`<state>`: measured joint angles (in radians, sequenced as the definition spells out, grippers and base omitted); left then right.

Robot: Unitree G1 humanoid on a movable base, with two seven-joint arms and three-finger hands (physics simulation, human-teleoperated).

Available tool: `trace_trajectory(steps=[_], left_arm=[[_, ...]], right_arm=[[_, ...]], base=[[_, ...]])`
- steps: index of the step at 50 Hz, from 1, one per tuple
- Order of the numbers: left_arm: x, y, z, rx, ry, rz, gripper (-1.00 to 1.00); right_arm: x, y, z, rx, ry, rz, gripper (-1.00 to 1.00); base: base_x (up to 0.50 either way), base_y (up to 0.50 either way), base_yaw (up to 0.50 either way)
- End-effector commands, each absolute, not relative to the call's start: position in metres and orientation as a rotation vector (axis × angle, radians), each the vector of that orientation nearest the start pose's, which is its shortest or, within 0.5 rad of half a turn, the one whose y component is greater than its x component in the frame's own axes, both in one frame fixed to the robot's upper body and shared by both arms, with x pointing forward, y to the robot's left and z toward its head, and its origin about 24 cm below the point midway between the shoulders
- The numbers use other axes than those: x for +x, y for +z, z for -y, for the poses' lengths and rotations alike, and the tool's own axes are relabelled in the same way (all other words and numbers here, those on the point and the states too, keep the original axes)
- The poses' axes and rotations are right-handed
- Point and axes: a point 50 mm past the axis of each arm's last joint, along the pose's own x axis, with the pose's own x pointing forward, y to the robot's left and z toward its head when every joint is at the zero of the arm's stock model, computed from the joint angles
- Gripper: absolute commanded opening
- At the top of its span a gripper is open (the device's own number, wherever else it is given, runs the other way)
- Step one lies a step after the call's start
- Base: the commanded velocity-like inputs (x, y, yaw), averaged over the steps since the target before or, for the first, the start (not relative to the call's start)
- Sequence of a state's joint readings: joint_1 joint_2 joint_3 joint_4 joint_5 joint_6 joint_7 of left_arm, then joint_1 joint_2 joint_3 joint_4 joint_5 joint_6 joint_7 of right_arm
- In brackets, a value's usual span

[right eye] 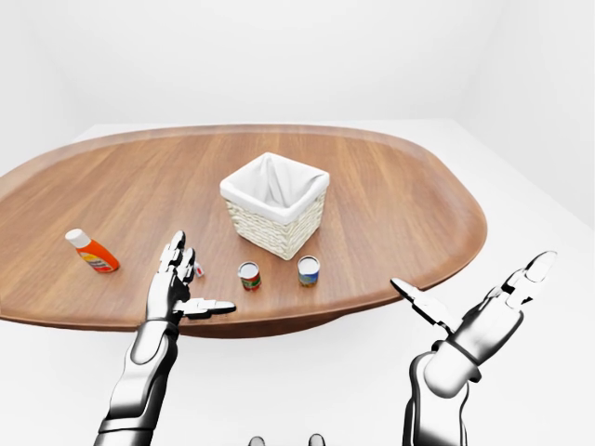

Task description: Pick up the alphabet soup and the cream cheese box, and put them in the basket.

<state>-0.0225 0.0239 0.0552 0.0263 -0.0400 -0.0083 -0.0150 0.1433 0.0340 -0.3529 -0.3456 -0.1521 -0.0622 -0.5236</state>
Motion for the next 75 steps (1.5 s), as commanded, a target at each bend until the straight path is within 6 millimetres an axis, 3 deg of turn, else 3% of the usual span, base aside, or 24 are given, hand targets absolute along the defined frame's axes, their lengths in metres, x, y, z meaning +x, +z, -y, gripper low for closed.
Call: trace_trajectory(steps=[1,75], left_arm=[[0.2579,0.0412,-0.1648,-0.015,0.035,0.006,1.0],[0.2598,0.0442,-0.1704,-0.032,0.074,0.018,1.0]], right_arm=[[0.1876,0.0963,0.2541,-0.168,-0.915,0.289,1.0],[0.1882,0.0943,0.2554,-0.168,-0.918,0.278,1.0]], base=[[0.25,0.0,0.0],[0.25,0.03,0.0]])
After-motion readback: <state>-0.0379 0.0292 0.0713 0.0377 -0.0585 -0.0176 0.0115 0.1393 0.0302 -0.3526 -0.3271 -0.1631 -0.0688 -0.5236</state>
